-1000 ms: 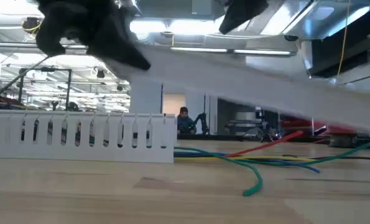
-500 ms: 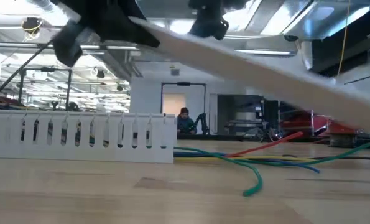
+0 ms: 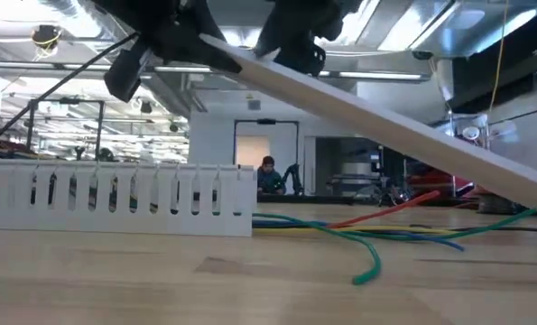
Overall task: Ziptie cables
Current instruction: Close the white cable duct
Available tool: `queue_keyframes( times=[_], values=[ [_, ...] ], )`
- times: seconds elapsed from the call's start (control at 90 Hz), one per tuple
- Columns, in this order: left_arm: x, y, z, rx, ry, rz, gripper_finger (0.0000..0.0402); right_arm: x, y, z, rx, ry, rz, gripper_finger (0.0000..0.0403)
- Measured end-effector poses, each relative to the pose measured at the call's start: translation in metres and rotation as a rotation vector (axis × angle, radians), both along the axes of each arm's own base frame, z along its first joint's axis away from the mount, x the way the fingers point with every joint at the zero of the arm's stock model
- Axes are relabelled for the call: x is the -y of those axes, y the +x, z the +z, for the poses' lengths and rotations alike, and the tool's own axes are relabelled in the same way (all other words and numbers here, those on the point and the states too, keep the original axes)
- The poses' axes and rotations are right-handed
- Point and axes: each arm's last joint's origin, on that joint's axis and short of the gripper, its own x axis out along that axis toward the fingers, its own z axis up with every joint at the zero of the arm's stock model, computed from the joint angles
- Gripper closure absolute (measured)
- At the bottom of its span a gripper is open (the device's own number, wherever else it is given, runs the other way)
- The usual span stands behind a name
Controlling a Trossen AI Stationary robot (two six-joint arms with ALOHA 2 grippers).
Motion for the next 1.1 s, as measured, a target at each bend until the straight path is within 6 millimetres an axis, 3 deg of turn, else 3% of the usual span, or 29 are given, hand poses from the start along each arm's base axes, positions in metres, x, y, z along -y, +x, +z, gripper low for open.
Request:
queue_keyframes(
  times=[0.167,0.422,0.711,0.822,1.1],
  values=[
    [-0.001,0.001,0.000,0.006,-0.003,0.006,0.0401,0.000,0.003,-0.015,-0.066,-0.010,-0.017,0.0091],
    [-0.001,0.001,0.001,0.004,0.016,-0.006,0.0401,0.000,0.004,-0.015,-0.051,-0.014,-0.010,0.0096],
    [-0.001,0.001,0.001,0.009,0.008,-0.001,0.0401,0.000,0.005,-0.015,-0.049,-0.023,0.001,0.0179],
    [-0.001,0.001,0.001,0.012,-0.001,0.002,0.0396,-0.001,0.004,-0.015,-0.051,-0.024,0.002,0.0183],
    [-0.004,0.004,0.003,0.119,-0.201,0.081,0.0358,0.000,0.004,-0.016,-0.057,-0.027,0.004,0.0180]
  ],
)
